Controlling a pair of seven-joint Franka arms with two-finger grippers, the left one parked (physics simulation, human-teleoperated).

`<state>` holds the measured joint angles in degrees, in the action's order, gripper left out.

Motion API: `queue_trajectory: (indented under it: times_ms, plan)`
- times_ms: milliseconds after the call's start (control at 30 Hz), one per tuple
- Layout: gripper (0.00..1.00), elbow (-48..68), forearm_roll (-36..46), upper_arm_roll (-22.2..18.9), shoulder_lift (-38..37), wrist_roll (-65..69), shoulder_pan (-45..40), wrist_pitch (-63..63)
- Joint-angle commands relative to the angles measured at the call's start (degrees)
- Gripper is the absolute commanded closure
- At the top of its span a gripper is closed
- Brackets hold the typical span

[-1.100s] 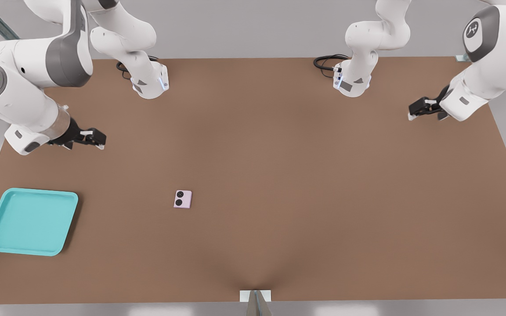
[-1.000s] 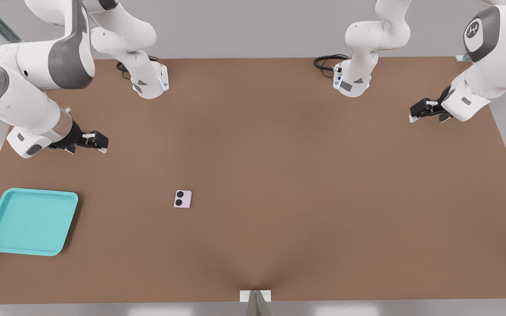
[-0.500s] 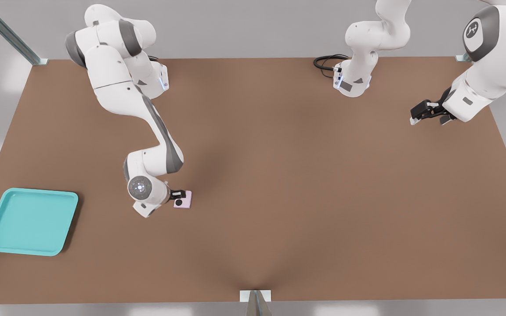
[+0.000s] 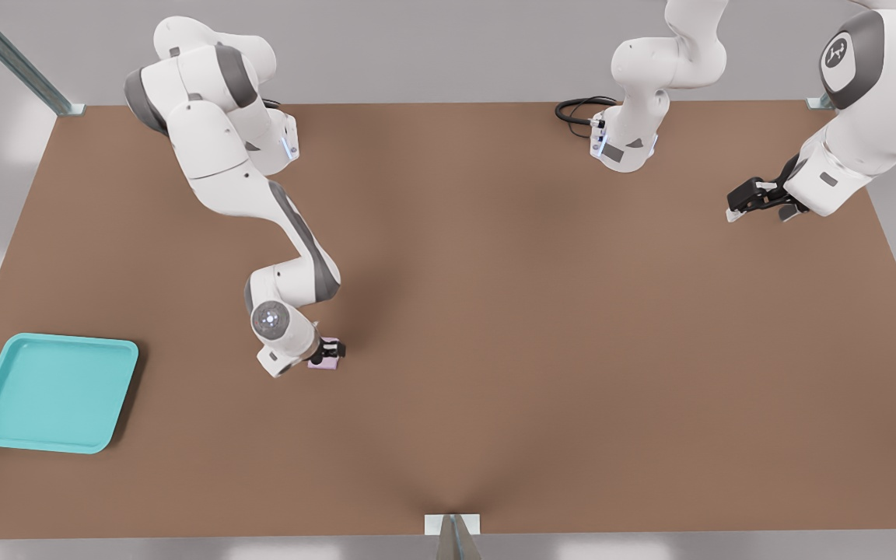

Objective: Keep left arm still and place phone on the tray with right arm

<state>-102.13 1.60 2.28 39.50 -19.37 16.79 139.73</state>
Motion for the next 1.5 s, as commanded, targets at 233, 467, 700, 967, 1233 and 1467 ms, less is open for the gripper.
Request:
queue_trajectory:
  times_ms: [233, 467, 700, 967, 1233, 1467]
  plan:
    - [0.0, -0.1, 0.0, 0.0, 0.9, -6.6, 0.4, 4.2]
    - [0.31, -0.2, 0.0, 0.0, 0.0, -6.4, 0.6, 3.4]
    - [0.31, 0.0, -0.2, 0.0, -11.9, 6.4, -7.6, -11.1]
    - [0.3, 4.8, -0.2, -0.6, -11.0, 44.3, -30.9, -12.8]
    - [0.29, 20.5, 0.2, -1.0, 3.6, 68.0, -41.7, -14.3]
    - [0.0, 23.5, 0.1, 1.1, -2.7, 65.4, -41.1, -21.5]
